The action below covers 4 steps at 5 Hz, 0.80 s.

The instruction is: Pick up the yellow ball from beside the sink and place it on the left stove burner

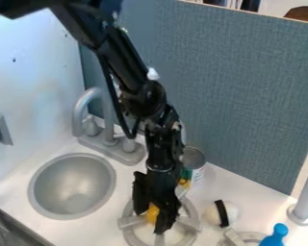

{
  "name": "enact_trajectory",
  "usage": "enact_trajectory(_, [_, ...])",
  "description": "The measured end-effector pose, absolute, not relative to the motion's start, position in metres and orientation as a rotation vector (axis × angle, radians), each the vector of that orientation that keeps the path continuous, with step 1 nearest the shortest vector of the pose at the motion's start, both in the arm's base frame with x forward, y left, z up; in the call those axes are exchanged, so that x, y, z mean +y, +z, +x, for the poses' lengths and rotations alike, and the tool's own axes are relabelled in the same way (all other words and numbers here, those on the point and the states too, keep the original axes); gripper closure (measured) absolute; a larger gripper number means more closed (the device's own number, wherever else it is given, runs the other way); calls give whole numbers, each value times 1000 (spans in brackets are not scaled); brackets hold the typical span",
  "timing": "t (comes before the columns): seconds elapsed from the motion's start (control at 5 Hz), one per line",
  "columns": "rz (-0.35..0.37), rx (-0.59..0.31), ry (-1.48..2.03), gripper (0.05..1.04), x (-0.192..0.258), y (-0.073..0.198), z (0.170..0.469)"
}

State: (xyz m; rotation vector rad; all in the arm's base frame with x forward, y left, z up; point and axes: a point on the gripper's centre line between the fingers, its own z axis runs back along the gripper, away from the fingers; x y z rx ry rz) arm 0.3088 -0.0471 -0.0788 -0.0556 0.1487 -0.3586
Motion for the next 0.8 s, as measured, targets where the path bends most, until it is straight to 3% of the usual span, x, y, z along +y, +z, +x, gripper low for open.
enact_trajectory(0.4, [23,32,-347,83,-34,-31,299])
enact_trajectory(0.6, [46,49,-347,83,-30,-24,297])
enact_trajectory(0.8, [15,64,-275,83,-19,-22,298])
